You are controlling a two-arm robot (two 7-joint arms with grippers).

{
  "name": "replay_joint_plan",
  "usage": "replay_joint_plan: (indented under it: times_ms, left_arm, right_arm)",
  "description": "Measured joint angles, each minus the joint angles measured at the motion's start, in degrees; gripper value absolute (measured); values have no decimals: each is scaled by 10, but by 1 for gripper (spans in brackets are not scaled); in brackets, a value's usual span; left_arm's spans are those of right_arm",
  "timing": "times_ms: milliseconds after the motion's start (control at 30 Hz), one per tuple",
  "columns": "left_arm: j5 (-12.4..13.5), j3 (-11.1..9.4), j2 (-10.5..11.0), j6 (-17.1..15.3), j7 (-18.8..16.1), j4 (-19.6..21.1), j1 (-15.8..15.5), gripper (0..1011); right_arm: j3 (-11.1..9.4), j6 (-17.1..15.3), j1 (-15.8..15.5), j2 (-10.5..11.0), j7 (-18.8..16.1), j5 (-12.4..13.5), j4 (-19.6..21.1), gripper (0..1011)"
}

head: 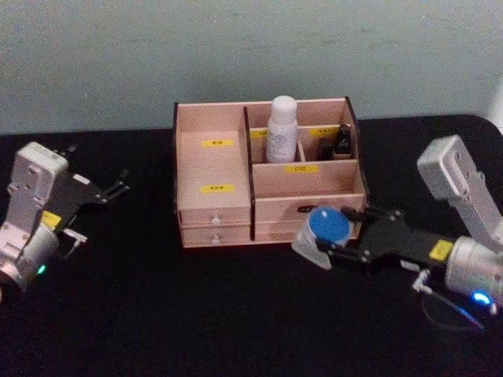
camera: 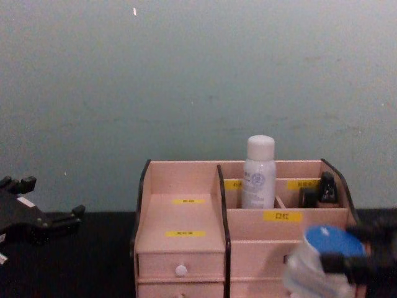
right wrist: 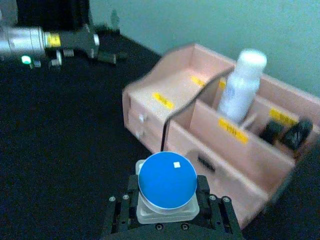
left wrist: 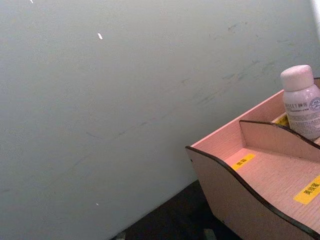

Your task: Pick up the facial cleanser and watermelon frost from the table and place them into the tiered storage box.

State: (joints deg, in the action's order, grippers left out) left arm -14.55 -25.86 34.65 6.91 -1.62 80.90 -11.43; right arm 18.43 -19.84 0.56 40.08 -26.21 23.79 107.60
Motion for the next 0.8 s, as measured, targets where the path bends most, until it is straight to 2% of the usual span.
replay_joint_plan:
  times_ms: [133, 233, 400, 567, 667, 767, 800]
  left_arm:
    - [0, 0, 0, 0, 0, 0, 0, 1001]
    - [0, 0, 0, 0, 0, 0, 0, 1001]
    - [0, 0, 0, 0, 0, 0, 0, 1001]
    - [0, 0, 0, 0, 0, 0, 0, 1001]
    - [0, 0, 0, 0, 0, 0, 0, 1001]
    - [0, 0, 0, 0, 0, 0, 0, 1001]
    - [0, 0, 0, 0, 0, 0, 0, 1001]
  right_arm:
    - [16, 7, 40, -14, -9, 1, -14, 705]
    - [39, 12, 86, -33, -16, -6, -38, 705]
    - [63, 15, 135, -56, -23, -14, -72, 705]
    - [97, 22, 205, -95, -36, -24, -136, 705]
    - [108, 27, 230, -111, -41, -27, -162, 705]
    - [127, 37, 273, -140, -53, -31, -213, 705]
    - [127, 37, 273, -140, -53, -31, -213, 705]
